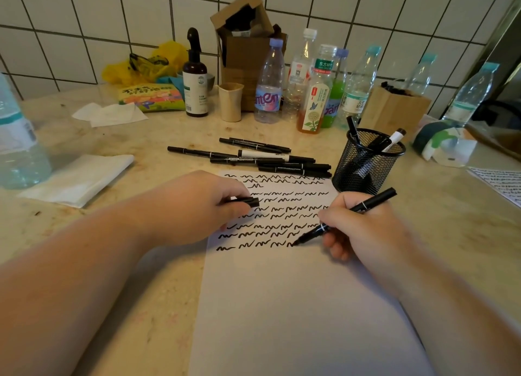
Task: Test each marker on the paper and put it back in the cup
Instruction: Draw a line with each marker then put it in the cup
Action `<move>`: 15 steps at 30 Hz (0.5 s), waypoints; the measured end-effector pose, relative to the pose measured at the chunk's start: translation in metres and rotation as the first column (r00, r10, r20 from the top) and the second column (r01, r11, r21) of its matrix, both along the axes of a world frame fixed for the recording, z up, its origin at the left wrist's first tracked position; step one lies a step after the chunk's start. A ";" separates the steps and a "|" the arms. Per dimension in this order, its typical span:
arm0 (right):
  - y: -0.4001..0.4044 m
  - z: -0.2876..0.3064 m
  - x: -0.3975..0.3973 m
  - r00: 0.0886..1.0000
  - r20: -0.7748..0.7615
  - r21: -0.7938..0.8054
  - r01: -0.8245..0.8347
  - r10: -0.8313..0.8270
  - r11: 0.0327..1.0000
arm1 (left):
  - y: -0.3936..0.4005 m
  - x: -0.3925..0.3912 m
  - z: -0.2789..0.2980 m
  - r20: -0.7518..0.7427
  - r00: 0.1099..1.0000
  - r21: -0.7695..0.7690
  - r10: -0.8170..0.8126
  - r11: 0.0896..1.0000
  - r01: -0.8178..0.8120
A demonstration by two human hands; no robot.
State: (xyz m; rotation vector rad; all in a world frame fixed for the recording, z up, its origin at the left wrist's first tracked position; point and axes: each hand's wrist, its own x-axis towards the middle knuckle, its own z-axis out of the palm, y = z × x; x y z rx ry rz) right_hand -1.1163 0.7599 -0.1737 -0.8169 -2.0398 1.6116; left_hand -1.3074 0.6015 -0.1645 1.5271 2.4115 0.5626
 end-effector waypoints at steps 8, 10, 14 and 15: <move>0.006 0.002 0.003 0.992 -0.055 0.000 0.117 -0.117 0.993 | -0.002 0.004 0.003 0.011 1.000 0.008 0.025 1.000 -0.025; 0.007 0.003 0.004 0.987 -0.089 0.004 0.135 -0.134 0.991 | -0.002 0.005 0.004 0.007 1.000 0.008 0.022 1.000 -0.022; 0.006 0.004 0.003 0.984 -0.165 0.023 0.071 -0.066 0.997 | -0.003 0.006 0.006 0.008 1.000 0.010 -0.001 1.000 0.001; 0.005 0.004 0.003 0.978 -0.205 0.009 0.036 -0.033 0.999 | -0.003 0.007 0.006 0.011 1.000 0.015 -0.007 1.000 0.007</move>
